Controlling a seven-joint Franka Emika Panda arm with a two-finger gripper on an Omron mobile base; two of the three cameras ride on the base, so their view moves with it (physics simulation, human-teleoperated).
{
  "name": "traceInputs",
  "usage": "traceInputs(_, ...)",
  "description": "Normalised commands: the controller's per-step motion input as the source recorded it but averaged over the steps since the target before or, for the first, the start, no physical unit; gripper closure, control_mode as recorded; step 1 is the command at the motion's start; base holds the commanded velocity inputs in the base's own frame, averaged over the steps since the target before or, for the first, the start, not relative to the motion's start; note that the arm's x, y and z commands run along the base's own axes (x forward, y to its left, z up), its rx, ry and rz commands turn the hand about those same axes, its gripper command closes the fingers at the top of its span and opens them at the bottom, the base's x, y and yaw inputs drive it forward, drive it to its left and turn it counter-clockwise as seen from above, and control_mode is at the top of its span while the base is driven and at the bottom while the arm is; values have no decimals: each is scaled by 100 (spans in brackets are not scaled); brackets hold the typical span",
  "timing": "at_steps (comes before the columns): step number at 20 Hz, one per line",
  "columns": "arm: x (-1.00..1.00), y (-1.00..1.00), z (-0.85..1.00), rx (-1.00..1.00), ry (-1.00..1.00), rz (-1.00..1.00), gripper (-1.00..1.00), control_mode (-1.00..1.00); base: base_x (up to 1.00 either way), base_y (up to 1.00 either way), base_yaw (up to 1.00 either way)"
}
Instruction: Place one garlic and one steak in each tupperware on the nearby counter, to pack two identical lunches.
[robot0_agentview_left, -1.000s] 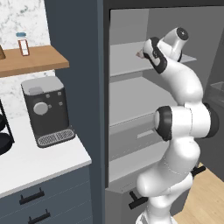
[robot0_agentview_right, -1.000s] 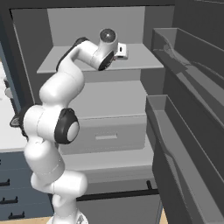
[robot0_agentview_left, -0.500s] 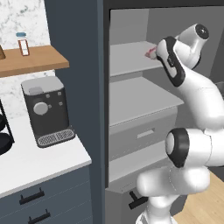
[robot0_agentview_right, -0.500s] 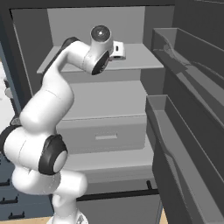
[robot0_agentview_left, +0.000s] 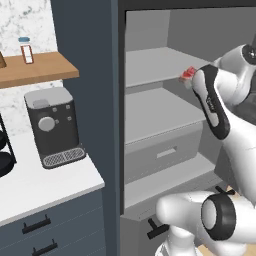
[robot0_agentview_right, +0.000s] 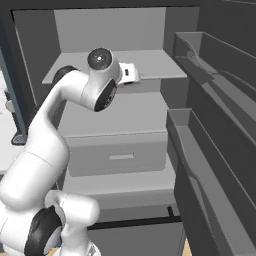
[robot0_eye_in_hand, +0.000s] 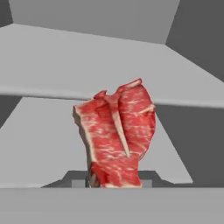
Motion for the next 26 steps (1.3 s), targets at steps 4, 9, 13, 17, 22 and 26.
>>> traceInputs(4,-100,-6,-4,0,0,0,100,-100,0,0,0)
traceInputs(9,-100,0,-7,0,0,0,100,-100,0,0,0)
traceInputs(13,-83,0,-13,0,0,0,100,-100,0,0,0)
traceInputs(17,-69,0,-12,0,0,0,100,-100,0,0,0)
traceInputs(22,0,0,0,0,0,0,100,100,-86,32,0)
traceInputs(26,0,0,0,0,0,0,100,100,-55,97,0)
